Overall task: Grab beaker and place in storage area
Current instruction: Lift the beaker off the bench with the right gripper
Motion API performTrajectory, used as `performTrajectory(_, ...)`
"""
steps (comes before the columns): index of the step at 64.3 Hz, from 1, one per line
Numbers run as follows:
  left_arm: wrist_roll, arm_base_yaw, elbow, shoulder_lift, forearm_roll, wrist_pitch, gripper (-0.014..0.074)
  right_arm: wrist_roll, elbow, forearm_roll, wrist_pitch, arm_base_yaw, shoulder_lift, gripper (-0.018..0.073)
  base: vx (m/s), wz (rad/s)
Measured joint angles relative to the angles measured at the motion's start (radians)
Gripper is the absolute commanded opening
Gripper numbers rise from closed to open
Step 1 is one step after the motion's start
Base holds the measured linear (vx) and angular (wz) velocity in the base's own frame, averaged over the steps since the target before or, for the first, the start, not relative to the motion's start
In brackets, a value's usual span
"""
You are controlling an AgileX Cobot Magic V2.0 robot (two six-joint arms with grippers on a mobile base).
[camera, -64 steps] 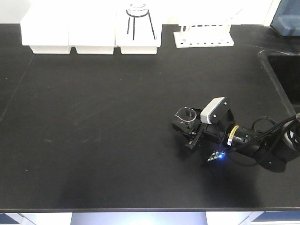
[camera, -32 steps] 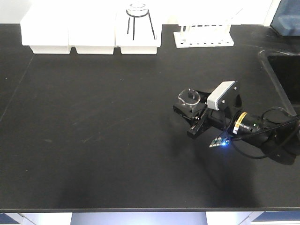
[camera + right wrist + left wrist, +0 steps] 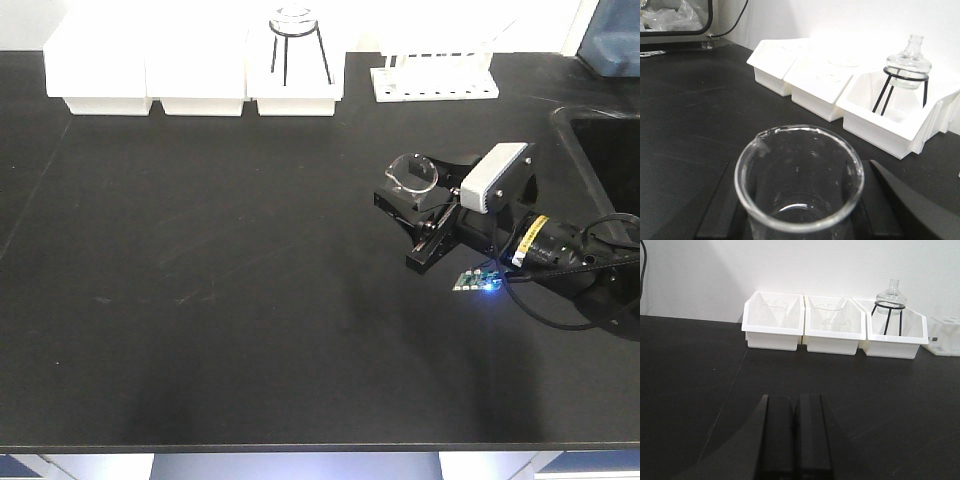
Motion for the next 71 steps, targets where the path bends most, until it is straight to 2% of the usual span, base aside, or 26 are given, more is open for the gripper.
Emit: performTrajectory(71,0.000,0.000,0.000,0.000,0.000,0.000,-0.0006,0.001,0.003,-0.008,0.001,0.000,-0.001,0.0243,0.00,0.00)
